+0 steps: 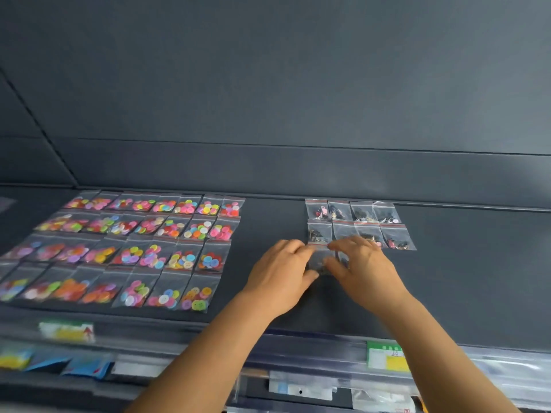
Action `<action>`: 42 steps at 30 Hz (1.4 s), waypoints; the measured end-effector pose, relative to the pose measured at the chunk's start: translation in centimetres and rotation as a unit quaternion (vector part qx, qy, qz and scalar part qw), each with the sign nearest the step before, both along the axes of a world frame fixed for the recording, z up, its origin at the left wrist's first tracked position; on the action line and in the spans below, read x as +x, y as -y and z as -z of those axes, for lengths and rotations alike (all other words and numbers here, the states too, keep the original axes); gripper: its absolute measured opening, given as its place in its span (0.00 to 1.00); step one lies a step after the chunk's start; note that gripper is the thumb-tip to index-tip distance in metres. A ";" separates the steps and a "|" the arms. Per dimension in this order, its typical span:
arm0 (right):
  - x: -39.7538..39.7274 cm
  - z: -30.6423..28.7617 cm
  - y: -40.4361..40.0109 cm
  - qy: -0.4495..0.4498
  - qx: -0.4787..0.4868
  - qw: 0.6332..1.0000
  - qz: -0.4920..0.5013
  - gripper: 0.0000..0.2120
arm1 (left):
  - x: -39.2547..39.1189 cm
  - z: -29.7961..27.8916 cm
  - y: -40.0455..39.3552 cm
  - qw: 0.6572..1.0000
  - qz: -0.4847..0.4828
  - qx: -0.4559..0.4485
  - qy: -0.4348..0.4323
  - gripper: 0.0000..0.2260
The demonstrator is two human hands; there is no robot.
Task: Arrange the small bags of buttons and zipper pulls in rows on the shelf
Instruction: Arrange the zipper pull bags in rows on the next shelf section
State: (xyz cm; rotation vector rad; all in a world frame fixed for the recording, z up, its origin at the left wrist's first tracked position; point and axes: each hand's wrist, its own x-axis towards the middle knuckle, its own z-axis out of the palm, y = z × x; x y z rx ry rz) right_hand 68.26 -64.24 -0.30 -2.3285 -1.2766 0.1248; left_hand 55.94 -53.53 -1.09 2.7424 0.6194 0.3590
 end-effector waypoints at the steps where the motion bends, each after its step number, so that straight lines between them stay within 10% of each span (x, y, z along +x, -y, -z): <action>1: -0.7 -0.2 -0.4 0.003 0.006 1.000 -0.015 0.17 | -0.8 -0.2 -0.1 1.000 -0.012 0.006 0.001 0.22; 28: -40.3 -0.9 -23.9 0.034 -0.016 0.955 -0.295 0.25 | -44.5 -1.2 -16.5 0.959 -0.282 0.031 0.000 0.24; 42: -48.8 -0.9 -36.8 0.029 -0.040 0.932 -0.358 0.25 | -54.0 -0.3 -27.9 0.937 -0.348 0.004 0.034 0.24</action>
